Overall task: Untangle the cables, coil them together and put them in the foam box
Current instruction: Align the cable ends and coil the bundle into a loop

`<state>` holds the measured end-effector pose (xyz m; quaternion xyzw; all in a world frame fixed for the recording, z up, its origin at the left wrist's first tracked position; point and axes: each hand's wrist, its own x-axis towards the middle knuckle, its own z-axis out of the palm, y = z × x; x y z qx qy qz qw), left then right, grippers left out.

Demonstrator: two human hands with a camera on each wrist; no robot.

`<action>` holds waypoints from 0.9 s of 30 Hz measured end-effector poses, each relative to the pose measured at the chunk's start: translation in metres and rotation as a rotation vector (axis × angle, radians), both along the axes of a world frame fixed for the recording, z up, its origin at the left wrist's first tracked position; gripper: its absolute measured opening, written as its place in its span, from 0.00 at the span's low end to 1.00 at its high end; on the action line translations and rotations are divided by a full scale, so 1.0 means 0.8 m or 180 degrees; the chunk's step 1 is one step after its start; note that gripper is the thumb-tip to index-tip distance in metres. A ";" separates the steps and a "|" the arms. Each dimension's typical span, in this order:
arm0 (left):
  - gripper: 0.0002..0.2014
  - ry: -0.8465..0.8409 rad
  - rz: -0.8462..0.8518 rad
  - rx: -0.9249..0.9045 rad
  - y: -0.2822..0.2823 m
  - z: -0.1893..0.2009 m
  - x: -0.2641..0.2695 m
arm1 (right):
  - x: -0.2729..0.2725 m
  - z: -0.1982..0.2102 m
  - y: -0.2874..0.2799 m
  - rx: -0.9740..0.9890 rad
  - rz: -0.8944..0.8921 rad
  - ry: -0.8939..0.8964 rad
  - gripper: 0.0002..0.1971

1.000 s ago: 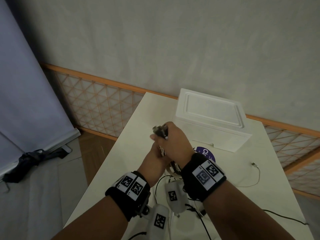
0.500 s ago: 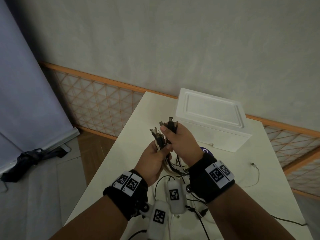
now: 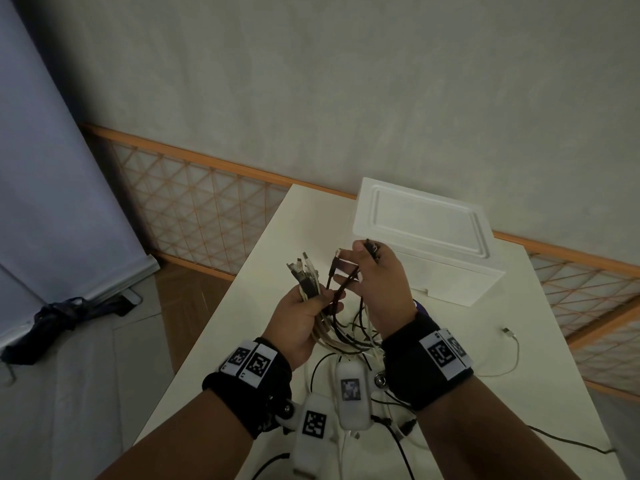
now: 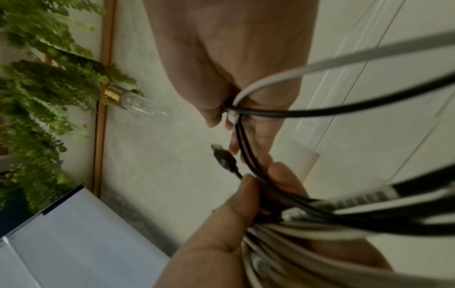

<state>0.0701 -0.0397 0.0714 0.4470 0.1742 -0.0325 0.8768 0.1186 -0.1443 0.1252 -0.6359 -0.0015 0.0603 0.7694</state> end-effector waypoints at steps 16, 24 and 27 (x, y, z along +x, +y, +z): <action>0.04 -0.0218 -0.0329 0.0477 -0.004 0.008 -0.005 | 0.000 0.001 0.009 -0.1551 -0.0015 -0.1136 0.21; 0.09 -0.0085 -0.0268 -0.0530 0.006 0.009 -0.003 | 0.003 -0.006 0.017 -0.1272 -0.0101 -0.1173 0.07; 0.11 -0.0066 -0.0229 -0.0539 0.009 0.012 -0.003 | 0.005 -0.004 0.013 -0.0610 -0.0059 -0.0790 0.08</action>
